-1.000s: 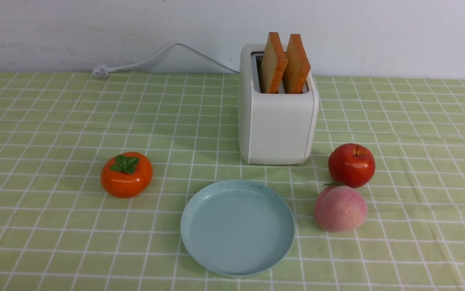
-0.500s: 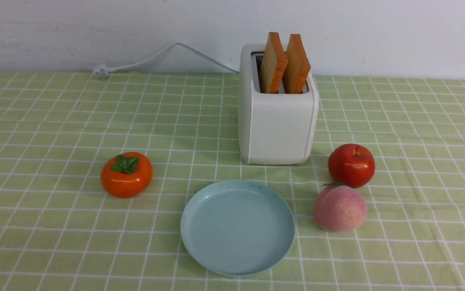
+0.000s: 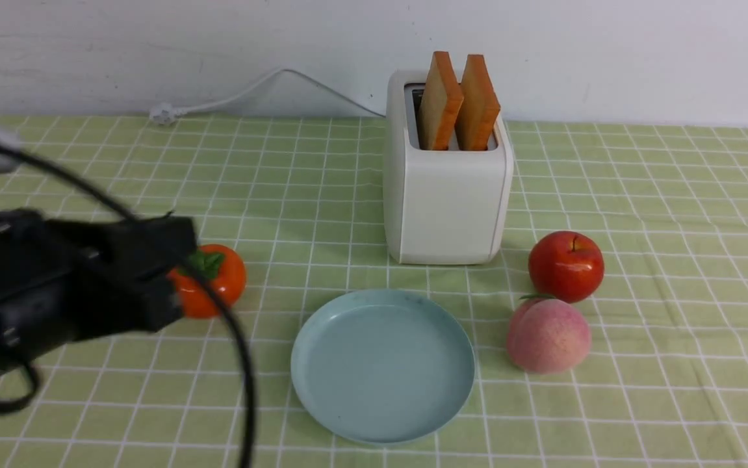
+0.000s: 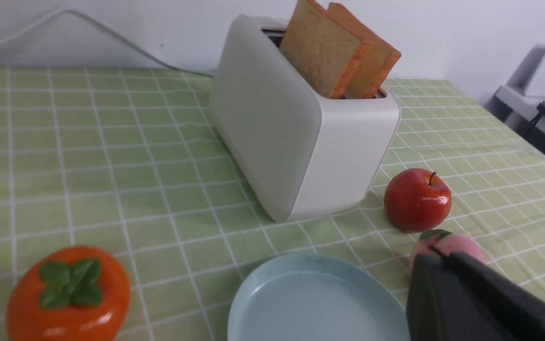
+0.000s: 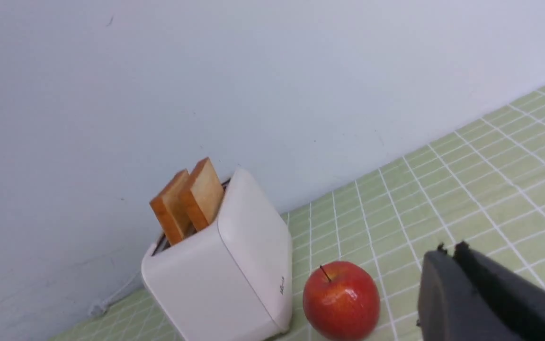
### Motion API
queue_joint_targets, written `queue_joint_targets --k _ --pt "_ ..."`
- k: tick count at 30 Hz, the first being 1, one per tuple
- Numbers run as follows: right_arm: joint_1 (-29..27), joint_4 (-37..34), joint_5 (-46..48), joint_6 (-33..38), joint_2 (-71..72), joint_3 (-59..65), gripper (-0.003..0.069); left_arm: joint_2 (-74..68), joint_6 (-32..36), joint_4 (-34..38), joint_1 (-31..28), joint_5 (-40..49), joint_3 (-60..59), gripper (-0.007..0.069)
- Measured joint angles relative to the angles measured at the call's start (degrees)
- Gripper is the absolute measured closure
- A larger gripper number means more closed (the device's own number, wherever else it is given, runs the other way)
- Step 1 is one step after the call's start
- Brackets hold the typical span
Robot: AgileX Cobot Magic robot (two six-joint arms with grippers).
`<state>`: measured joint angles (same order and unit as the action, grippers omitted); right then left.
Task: Take toasted bread from bread machine on green coffee tablecloth place on plate.
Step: 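Reach for a toast slice standing in the toaster with the left gripper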
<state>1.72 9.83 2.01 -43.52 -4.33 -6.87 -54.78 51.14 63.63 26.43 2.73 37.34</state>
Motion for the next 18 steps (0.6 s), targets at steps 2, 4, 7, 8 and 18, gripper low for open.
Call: queue_joint_targets --k 2,4,7,8,18 --pt "0.0 0.3 1.2 -0.1 -1.5 -1.8 0.0664 -3.3 2.5 1.7 2.4 -2.0 2.0 0.0638" --pt "0.0 1.2 5.0 -0.1 -4.3 -4.9 0.0669 -9.5 6.0 5.0 6.4 -5.6 6.0 0.0638" --pt "0.0 1.4 14.1 1.5 -8.4 -9.7 0.0669 -17.2 8.3 8.4 9.5 -8.8 11.8 0.0638" --pt "0.0 0.6 19.5 4.9 -10.4 -12.6 0.0669 -20.7 8.6 9.8 9.9 -9.3 15.2 0.0638" --pt "0.0 -28.9 47.8 43.5 -17.9 -23.2 0.0666 -38.8 9.0 11.3 10.3 -9.6 33.3 0.0559"
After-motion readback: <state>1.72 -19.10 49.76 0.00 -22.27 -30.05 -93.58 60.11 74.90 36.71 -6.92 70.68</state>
